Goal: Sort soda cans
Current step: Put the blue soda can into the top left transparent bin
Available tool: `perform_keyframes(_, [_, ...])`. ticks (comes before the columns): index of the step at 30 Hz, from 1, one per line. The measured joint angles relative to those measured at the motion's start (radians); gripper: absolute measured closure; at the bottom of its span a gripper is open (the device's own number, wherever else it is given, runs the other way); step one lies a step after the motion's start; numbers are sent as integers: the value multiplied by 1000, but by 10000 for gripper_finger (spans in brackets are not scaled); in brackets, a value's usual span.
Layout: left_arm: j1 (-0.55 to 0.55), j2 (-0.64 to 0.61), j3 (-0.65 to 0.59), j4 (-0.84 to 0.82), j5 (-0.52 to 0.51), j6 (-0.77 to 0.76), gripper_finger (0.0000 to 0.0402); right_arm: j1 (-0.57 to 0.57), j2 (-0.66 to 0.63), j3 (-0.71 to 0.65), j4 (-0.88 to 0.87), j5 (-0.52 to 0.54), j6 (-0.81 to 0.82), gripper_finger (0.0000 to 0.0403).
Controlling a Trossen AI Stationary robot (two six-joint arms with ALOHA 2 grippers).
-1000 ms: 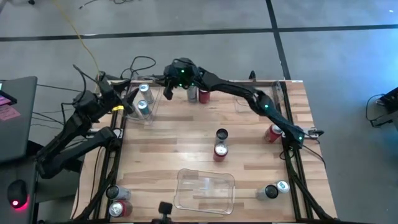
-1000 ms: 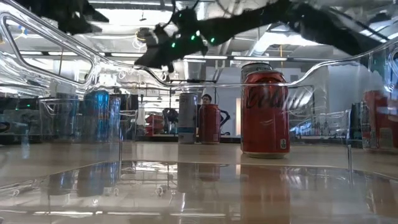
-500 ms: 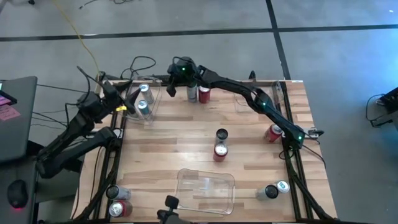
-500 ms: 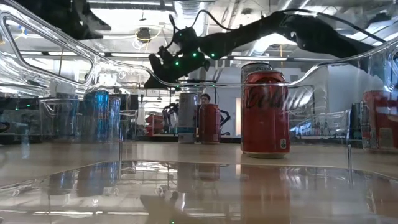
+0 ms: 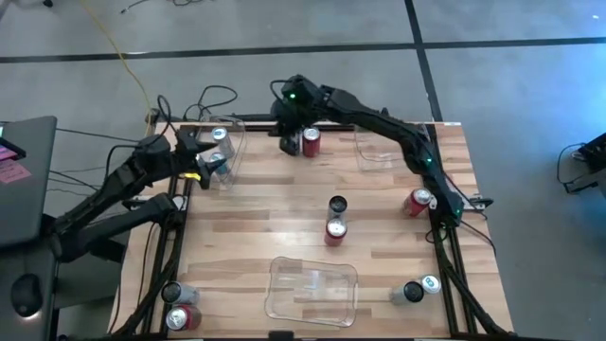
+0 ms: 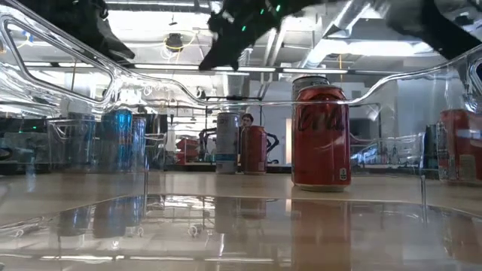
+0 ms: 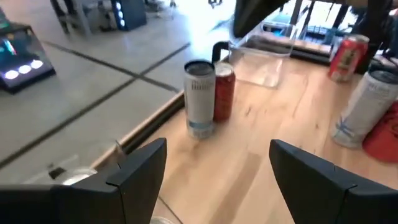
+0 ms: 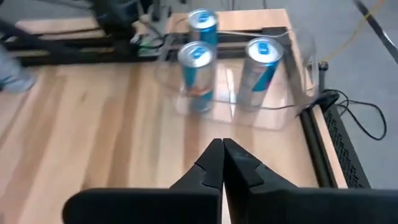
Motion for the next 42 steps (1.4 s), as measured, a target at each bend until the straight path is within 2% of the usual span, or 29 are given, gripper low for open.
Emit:
perform_keyframes(7, [-90, 33, -23, 62, -33, -65, 120, 8, -102, 0, -231, 10, -33, 375])
perform_keyframes(12, [-122, 78, -23, 92, -116, -99, 120, -8, -114, 0, -380, 17, -32, 375])
perform_keyframes(16, [-124, 132, -23, 114, -213, -108, 120, -34, -109, -1, -364, 110, -3, 374])
perform_keyframes(20, [-125, 190, -23, 134, -231, -105, 120, -77, -104, -2, -401, 168, 26, 374])
perform_keyframes(27, [-125, 293, -23, 150, -226, -49, 120, -165, -110, -5, -749, 169, 36, 367])
perform_keyframes(31, [-126, 324, -23, 205, -224, -60, 120, -201, -157, -73, -741, 190, 130, 353])
perform_keyframes(34, [-127, 327, -23, 212, -222, -69, 120, -210, -215, -127, -737, 248, 160, 349])
perform_keyframes(37, [-128, 325, -23, 210, -220, -78, 120, -213, -278, -202, -740, 302, 180, 348])
perform_keyframes(42, [-128, 323, -23, 211, -219, -78, 120, -199, -425, -353, -713, 328, 220, 348])
